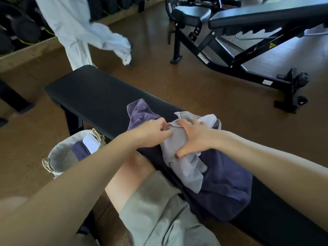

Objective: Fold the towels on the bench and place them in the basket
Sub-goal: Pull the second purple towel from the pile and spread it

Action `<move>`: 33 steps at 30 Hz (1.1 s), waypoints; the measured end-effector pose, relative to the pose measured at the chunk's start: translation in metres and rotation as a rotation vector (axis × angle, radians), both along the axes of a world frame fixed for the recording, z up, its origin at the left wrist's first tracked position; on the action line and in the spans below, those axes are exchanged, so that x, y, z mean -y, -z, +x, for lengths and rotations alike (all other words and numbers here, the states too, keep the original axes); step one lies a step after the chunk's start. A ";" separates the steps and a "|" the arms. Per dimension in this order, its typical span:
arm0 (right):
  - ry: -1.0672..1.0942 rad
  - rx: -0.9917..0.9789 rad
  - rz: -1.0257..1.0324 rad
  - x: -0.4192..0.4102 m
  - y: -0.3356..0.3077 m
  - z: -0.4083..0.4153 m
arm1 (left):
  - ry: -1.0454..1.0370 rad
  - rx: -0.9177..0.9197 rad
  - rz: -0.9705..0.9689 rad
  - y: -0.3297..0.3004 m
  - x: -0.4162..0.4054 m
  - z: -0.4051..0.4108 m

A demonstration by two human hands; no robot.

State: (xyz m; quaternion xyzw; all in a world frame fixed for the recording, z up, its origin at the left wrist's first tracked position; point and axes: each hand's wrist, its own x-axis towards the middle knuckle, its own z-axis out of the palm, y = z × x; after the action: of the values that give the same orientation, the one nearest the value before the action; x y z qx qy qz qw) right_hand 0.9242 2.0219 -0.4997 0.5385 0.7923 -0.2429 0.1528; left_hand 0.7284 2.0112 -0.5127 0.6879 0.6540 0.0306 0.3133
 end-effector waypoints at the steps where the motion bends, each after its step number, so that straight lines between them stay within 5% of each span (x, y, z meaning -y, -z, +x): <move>1: 0.007 -0.034 0.027 0.001 0.002 -0.001 | 0.036 0.002 -0.046 0.003 0.001 0.002; 9: 0.285 -0.448 0.152 -0.002 0.000 0.024 | -0.010 0.321 -0.111 0.009 0.008 0.010; 12: 0.414 -0.543 0.225 -0.001 -0.024 0.046 | 0.108 0.186 -0.148 0.008 0.016 0.014; 17: 0.359 -0.376 0.362 0.007 -0.070 0.083 | 0.382 -0.357 -0.065 0.018 0.020 0.037; 20: 0.210 0.040 0.327 0.020 -0.086 0.094 | 0.384 -0.358 0.031 0.021 0.011 0.040; 23: 0.132 0.378 0.083 0.029 -0.069 0.099 | 0.385 -0.383 0.116 0.021 0.005 0.035; 27: 0.125 0.194 -0.143 0.036 -0.028 0.114 | 0.353 -0.442 0.197 0.030 0.005 0.033; 33: -0.197 -0.090 0.200 0.062 0.002 0.091 | 0.191 -0.283 0.222 0.032 -0.001 0.045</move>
State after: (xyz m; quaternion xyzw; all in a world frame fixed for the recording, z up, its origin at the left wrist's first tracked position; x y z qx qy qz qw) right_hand 1.0156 1.9603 -0.5014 0.4590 0.8677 -0.1703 0.0859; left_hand 0.7738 2.0119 -0.5444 0.7746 0.6158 -0.0243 0.1420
